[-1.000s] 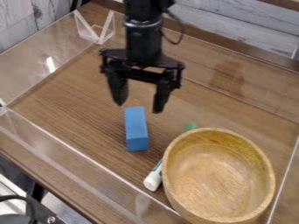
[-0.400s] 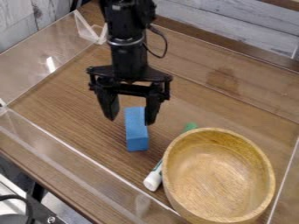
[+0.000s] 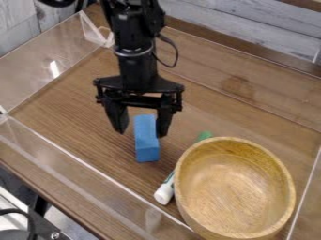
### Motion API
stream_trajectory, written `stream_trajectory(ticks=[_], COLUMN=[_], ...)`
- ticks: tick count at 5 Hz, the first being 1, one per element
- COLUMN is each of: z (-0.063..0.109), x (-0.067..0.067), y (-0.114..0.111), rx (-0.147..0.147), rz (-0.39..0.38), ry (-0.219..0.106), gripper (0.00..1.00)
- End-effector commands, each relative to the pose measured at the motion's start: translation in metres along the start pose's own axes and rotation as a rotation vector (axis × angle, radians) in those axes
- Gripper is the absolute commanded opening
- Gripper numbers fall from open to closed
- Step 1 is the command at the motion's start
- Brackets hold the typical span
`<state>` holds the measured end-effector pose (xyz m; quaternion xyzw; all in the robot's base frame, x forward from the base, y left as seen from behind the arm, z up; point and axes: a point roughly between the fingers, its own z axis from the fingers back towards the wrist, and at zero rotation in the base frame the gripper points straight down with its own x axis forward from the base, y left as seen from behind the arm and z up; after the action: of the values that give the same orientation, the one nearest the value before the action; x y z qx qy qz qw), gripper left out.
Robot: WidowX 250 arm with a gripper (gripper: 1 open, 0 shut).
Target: Put the blue block in the brown bowl
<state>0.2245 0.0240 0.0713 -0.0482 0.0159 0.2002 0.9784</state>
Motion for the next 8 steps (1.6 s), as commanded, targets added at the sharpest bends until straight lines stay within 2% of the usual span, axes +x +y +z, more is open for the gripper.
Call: stream_trajectory(ticks=[1,4,8], z=[0.0019,-0.0034,-0.0039], x=[0.0064,0.0057,0.0073], y=[0.0008,0.0001,0.0005], rx=[-0.009,-0.021,-0.041], rz=[0.018,0.046,0.066], ry=[-0.032,-0.030,-0.047], gripper=[1.00,1.00,1.00])
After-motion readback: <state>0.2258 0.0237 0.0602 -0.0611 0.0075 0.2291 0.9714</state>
